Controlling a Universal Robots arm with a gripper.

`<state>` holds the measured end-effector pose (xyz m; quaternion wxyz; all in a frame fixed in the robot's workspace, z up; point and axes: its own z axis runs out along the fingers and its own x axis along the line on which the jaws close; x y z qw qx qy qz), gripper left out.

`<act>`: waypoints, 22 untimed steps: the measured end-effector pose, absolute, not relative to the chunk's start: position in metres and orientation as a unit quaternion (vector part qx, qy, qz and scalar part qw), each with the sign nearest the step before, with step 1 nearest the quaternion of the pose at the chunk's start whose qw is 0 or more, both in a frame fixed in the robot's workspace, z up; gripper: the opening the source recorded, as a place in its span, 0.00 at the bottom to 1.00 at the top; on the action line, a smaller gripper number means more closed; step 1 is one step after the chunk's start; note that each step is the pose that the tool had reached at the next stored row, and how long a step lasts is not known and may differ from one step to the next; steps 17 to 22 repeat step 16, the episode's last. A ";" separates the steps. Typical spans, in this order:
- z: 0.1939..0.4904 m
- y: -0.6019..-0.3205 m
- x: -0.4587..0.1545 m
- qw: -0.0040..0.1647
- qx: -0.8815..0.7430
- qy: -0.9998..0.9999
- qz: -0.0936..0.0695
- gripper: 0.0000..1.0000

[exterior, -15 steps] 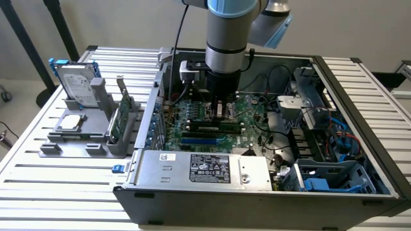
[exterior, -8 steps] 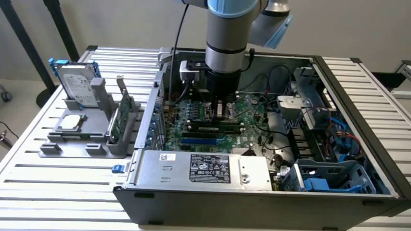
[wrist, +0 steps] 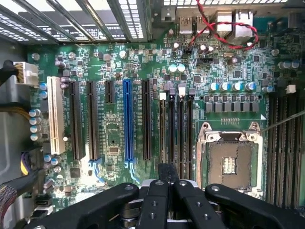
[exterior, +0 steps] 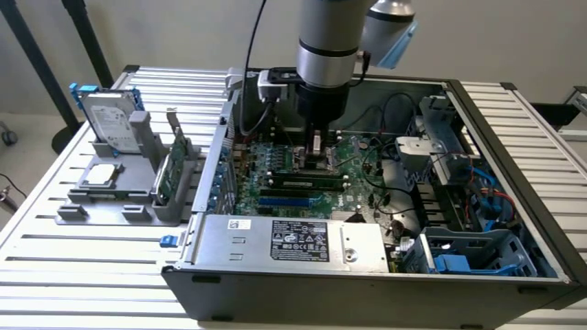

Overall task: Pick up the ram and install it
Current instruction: 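Press down the ram until it locks into place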

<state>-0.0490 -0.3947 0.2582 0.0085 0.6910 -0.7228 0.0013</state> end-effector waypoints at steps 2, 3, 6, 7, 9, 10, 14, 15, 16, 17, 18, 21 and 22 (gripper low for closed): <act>0.261 -0.396 -0.046 0.010 0.691 -0.723 0.000 0.11; 0.262 -0.397 -0.045 0.010 0.691 -0.723 -0.001 0.11; 0.265 -0.399 -0.041 0.012 0.691 -0.723 -0.003 0.11; 0.265 -0.399 -0.041 0.012 0.691 -0.723 -0.003 0.11; 0.266 -0.399 -0.041 0.012 0.691 -0.723 -0.003 0.11; 0.267 -0.399 -0.041 0.012 0.691 -0.723 -0.003 0.11; 0.267 -0.399 -0.041 0.012 0.691 -0.723 -0.003 0.11; 0.267 -0.400 -0.041 0.012 0.691 -0.723 -0.003 0.11; 0.267 -0.400 -0.041 0.012 0.691 -0.723 -0.003 0.11; 0.267 -0.400 -0.041 0.012 0.691 -0.723 -0.003 0.11; 0.267 -0.400 -0.041 0.012 0.691 -0.723 -0.003 0.11; 0.267 -0.400 -0.041 0.012 0.691 -0.723 -0.003 0.11; 0.267 -0.400 -0.041 0.012 0.691 -0.723 -0.003 0.11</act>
